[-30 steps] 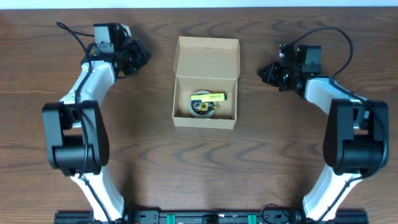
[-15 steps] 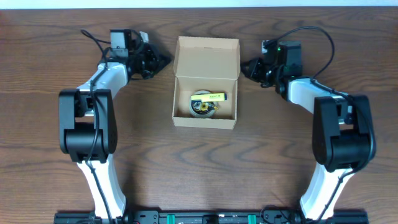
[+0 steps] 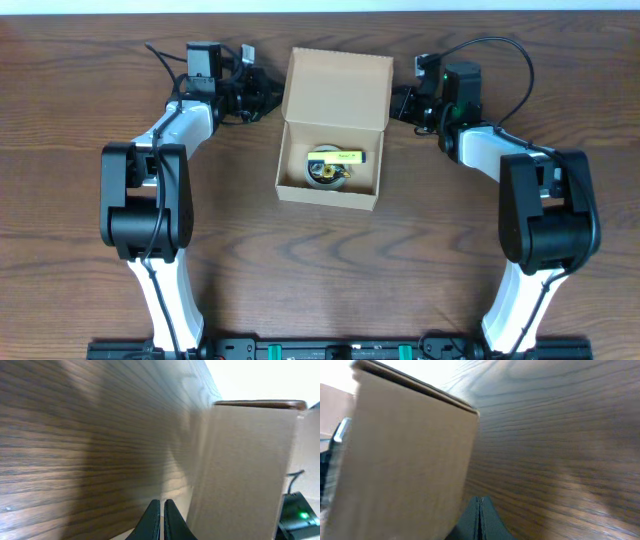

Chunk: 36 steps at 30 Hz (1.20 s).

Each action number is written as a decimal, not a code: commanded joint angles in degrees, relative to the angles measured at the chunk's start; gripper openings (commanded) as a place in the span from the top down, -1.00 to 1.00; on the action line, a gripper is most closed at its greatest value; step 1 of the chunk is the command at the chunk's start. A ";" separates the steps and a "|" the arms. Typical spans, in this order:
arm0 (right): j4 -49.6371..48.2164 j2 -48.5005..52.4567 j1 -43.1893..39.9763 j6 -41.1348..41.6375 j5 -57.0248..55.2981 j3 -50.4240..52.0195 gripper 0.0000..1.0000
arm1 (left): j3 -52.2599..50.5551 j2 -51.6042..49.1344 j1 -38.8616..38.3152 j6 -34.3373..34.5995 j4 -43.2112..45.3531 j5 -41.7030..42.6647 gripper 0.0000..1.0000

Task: Pack container

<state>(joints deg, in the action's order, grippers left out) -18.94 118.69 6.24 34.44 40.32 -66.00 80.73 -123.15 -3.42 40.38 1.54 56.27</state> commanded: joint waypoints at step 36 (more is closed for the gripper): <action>24.92 -19.56 6.73 -17.00 -1.57 -0.96 0.97 | 2.69 14.53 0.35 -31.21 -40.46 -4.66 0.89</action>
<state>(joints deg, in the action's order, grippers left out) 5.10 102.13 11.90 20.23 39.68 -66.06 81.80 -111.07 -2.85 12.91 -37.08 56.47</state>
